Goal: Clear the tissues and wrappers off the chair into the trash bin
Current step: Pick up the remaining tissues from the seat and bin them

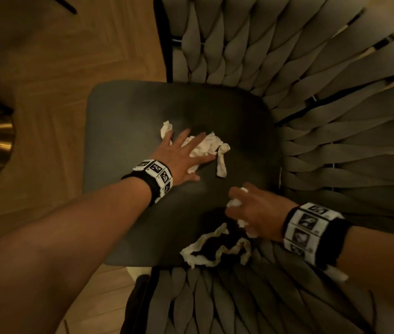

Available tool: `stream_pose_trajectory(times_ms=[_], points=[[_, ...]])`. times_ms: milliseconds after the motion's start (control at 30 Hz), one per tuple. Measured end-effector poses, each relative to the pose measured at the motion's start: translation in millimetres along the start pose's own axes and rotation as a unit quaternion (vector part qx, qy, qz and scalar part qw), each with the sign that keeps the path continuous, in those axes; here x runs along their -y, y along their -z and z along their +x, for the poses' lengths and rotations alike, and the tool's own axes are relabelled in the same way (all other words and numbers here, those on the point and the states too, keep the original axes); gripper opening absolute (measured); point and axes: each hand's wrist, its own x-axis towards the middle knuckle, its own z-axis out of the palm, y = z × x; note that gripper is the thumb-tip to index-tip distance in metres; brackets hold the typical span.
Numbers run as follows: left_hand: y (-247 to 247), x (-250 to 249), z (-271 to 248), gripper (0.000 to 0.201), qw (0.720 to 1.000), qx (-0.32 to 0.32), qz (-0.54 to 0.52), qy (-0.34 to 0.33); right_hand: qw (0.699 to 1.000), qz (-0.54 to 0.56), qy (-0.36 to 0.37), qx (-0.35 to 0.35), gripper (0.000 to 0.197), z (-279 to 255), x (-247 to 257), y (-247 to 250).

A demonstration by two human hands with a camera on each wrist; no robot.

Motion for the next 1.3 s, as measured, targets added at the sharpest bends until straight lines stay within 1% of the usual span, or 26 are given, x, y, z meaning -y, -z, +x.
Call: stream_pose_trajectory(times_ms=[100,133,167,200,267,333,400,433,500,567,633,667,700,733,800,867,900,933,1000,1033,1067,1100,1167,1233,1300], points=[[8,-3,4,0.043,1.0,0.001,-0.012,0.015,0.999,-0.012,-0.03,0.017,0.057,-15,-17,4],[12,-2,4,0.037,0.999,0.007,-0.036,0.025,0.999,-0.02,-0.033,0.021,0.057,-17,-19,6],[17,-1,2,0.034,0.996,0.007,-0.082,0.034,0.999,-0.033,-0.031,0.024,0.056,-18,-19,8],[19,2,0,0.032,0.994,-0.008,-0.104,0.042,0.998,-0.046,-0.02,0.029,0.056,-17,-17,10],[28,10,-8,0.031,0.989,-0.03,-0.13,0.065,0.996,-0.081,0.022,0.042,0.055,-13,-7,12],[31,20,-22,0.034,0.985,-0.065,-0.145,0.066,0.985,-0.131,0.096,0.051,0.054,-3,10,8],[24,32,-29,0.038,0.989,-0.09,-0.108,0.052,0.968,-0.172,0.167,0.067,0.053,8,26,0],[18,38,-33,0.042,0.991,-0.087,-0.082,0.063,0.959,-0.19,0.192,0.081,0.052,16,34,-5],[0,48,-38,0.05,0.991,-0.049,-0.075,0.104,0.945,-0.223,0.216,0.105,0.053,33,44,-11],[-16,54,-44,0.05,0.987,-0.022,-0.097,0.125,0.935,-0.246,0.223,0.126,0.055,52,46,-13],[-23,51,-45,0.044,0.983,-0.052,-0.113,0.135,0.926,-0.263,0.235,0.134,0.058,67,44,-19],[-22,47,-45,0.041,0.978,-0.063,-0.138,0.146,0.923,-0.268,0.243,0.129,0.058,72,43,-21],[-24,44,-44,0.039,0.979,-0.071,-0.129,0.143,0.922,-0.27,0.248,0.122,0.056,76,42,-25],[-24,42,-43,0.036,0.982,-0.077,-0.112,0.128,0.923,-0.269,0.25,0.118,0.053,79,43,-27],[-23,38,-44,0.03,0.979,-0.09,-0.133,0.124,0.924,-0.267,0.245,0.118,0.042,83,45,-29],[-15,36,-50,0.027,0.977,-0.051,-0.167,0.12,0.935,-0.252,0.222,0.114,0.034,80,45,-25],[-15,35,-52,0.028,0.978,-0.055,-0.167,0.114,0.943,-0.241,0.202,0.11,0.032,76,43,-20],[-14,35,-58,0.028,0.976,-0.061,-0.179,0.106,0.952,-0.228,0.182,0.096,0.033,70,40,-14],[-7,32,-67,0.026,0.965,-0.078,-0.224,0.108,0.976,-0.166,0.135,0.033,0.037,54,25,2],[-3,29,-72,0.026,0.96,-0.096,-0.237,0.112,0.987,-0.115,0.111,-0.013,0.041,45,14,11],[0,25,-77,0.026,0.955,-0.104,-0.252,0.117,0.989,-0.068,0.1,-0.085,0.044,36,3,20],[1,21,-82,0.026,0.952,-0.107,-0.261,0.119,0.984,-0.033,0.082,-0.156,0.044,29,-9,27],[3,14,-90,0.027,0.948,-0.094,-0.275,0.132,0.968,0.016,0.029,-0.25,0.041,22,-30,36],[0,8,-96,0.028,0.944,-0.076,-0.288,0.143,0.953,0.055,-0.004,-0.298,0.039,27,-40,44],[-3,-1,-101,0.029,0.939,-0.062,-0.303,0.147,0.949,0.086,-0.034,-0.302,0.042,41,-40,52]])
